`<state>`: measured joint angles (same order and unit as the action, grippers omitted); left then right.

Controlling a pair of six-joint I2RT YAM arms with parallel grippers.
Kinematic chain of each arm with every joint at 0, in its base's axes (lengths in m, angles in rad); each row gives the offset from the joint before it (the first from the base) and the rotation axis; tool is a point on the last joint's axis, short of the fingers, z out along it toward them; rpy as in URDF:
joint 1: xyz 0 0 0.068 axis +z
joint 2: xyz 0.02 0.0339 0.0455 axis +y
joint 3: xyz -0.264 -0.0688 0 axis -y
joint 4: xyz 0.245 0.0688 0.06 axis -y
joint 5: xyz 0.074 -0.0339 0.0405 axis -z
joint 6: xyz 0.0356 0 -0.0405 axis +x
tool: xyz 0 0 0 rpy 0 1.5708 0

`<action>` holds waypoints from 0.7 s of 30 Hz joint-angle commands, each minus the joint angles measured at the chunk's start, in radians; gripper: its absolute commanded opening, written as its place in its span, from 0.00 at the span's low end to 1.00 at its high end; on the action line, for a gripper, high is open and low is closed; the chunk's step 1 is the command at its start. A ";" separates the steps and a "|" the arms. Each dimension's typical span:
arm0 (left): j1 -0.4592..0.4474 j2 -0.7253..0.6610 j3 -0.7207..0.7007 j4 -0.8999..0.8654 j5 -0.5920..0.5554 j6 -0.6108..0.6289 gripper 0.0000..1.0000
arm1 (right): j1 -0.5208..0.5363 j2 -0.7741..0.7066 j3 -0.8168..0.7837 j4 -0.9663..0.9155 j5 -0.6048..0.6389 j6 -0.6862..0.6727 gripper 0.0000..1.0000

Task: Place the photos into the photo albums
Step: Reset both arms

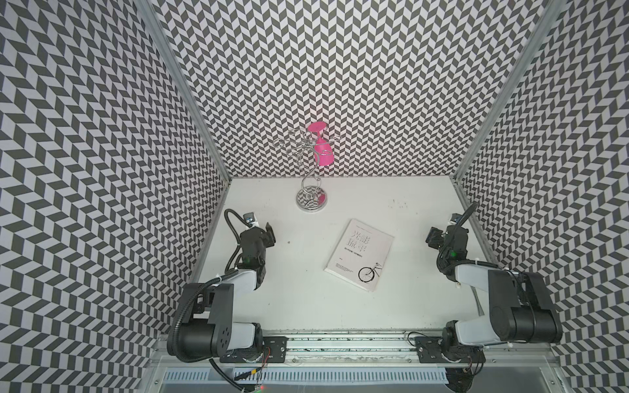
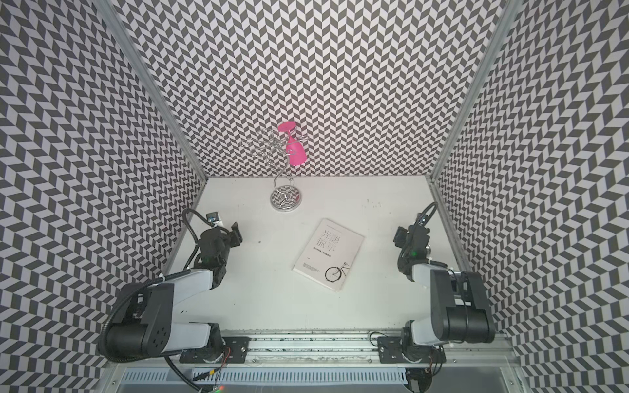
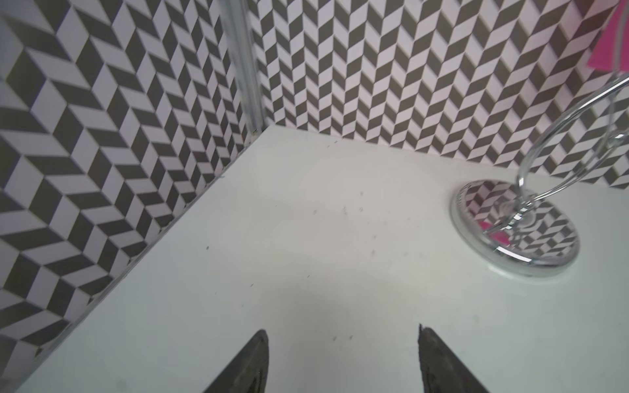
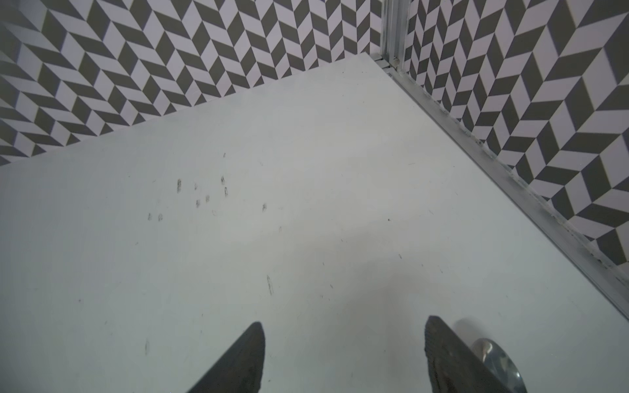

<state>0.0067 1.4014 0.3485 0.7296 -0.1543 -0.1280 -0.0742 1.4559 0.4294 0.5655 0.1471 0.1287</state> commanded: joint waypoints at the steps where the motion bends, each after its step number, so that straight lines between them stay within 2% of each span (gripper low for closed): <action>1: 0.084 0.038 0.005 0.220 0.324 0.058 0.67 | 0.004 -0.003 -0.005 0.254 -0.095 -0.094 0.75; 2: 0.088 0.057 -0.008 0.280 0.345 0.081 0.67 | 0.005 0.001 -0.002 0.254 -0.122 -0.104 0.75; 4: 0.137 0.121 -0.018 0.385 0.496 0.064 0.67 | 0.005 -0.002 -0.012 0.279 -0.199 -0.117 0.76; 5: 0.142 0.135 -0.017 0.410 0.537 0.071 0.67 | 0.005 -0.007 -0.031 0.325 -0.239 -0.105 0.76; 7: 0.135 0.124 -0.008 0.362 0.546 0.095 0.67 | 0.007 -0.006 -0.084 0.456 -0.299 -0.096 0.78; 9: 0.123 0.120 -0.055 0.444 0.544 0.111 0.68 | 0.013 0.036 -0.138 0.605 -0.319 -0.103 0.81; 11: 0.070 0.102 -0.127 0.533 0.436 0.147 0.72 | 0.049 0.062 -0.165 0.664 -0.302 -0.142 0.82; 13: -0.003 0.166 -0.171 0.691 0.353 0.213 0.76 | 0.086 0.089 -0.163 0.680 -0.235 -0.161 0.84; 14: -0.023 0.176 -0.182 0.735 0.300 0.214 0.79 | 0.085 0.094 -0.166 0.694 -0.209 -0.147 0.89; 16: -0.030 0.132 -0.131 0.567 0.154 0.157 0.85 | 0.086 0.093 -0.162 0.680 -0.190 -0.148 0.94; 17: -0.033 0.146 -0.096 0.521 0.080 0.131 0.96 | 0.088 0.089 -0.155 0.661 -0.164 -0.137 1.00; 18: -0.024 0.163 -0.091 0.531 0.074 0.121 1.00 | 0.088 0.083 -0.150 0.642 -0.162 -0.138 0.99; 21: -0.019 0.150 -0.101 0.529 0.074 0.111 1.00 | 0.092 0.082 -0.149 0.637 -0.153 -0.141 0.99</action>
<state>-0.0166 1.5574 0.2379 1.2434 0.0204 0.0051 0.0113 1.5471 0.2707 1.1091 -0.0444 0.0006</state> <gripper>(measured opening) 0.996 0.993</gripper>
